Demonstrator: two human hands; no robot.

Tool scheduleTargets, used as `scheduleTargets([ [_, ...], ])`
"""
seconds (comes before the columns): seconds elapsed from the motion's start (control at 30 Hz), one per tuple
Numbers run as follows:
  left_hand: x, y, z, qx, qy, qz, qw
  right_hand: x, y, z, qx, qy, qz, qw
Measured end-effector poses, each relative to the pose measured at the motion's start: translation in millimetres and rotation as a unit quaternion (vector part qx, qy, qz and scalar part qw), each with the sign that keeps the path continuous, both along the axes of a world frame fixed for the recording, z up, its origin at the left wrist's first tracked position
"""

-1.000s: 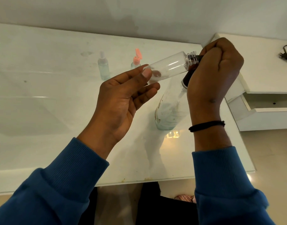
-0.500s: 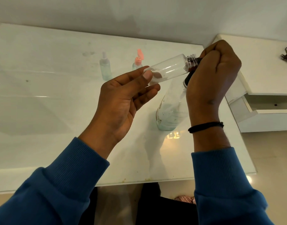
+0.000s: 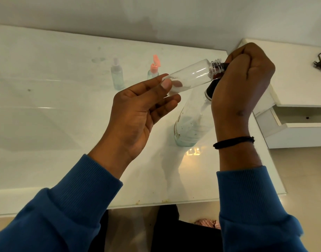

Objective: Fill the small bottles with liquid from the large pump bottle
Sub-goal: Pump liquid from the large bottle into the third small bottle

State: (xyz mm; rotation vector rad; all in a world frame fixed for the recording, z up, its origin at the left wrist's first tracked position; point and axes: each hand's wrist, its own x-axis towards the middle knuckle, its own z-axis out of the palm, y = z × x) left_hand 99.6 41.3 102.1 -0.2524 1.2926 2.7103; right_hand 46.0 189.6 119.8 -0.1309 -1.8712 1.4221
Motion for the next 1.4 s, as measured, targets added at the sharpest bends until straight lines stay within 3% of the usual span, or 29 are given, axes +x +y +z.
scheduleTargets([
  [1.4,-0.3,0.1,2.7,-0.009,-0.002,0.014,1.000,4.0,-1.6,-0.9,0.006,0.002,-0.005,1.000],
])
